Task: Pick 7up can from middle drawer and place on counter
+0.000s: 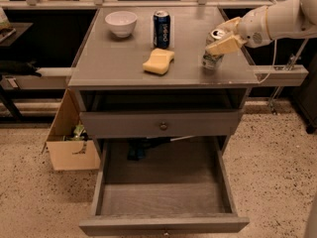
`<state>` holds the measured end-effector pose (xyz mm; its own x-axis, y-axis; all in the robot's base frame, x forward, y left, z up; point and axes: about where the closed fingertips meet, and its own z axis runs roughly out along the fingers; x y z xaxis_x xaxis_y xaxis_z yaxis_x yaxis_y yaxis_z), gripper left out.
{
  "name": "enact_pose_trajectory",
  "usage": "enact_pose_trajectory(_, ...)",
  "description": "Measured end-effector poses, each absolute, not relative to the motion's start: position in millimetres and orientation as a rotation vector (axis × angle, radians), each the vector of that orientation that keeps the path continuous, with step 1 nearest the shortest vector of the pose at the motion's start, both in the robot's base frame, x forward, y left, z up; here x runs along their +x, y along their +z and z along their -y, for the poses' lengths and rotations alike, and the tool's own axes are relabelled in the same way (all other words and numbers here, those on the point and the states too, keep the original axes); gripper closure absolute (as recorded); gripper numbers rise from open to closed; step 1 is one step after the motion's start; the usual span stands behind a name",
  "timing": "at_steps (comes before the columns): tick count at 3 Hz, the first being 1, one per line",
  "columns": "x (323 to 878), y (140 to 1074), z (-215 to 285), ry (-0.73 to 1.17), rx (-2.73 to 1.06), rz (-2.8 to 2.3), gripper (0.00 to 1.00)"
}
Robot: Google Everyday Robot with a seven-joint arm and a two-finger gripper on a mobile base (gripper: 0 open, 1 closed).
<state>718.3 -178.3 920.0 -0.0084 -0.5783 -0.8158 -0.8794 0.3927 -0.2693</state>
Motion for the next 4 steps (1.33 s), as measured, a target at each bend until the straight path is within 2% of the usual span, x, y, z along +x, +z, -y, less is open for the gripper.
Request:
enact_pose_trajectory(1,733.9,901.3,176.1,0.429,-1.296,-1.743,0.71)
enact_pose_trajectory(4,735.8,901.4,176.8,0.428,-1.296,-1.743,0.01)
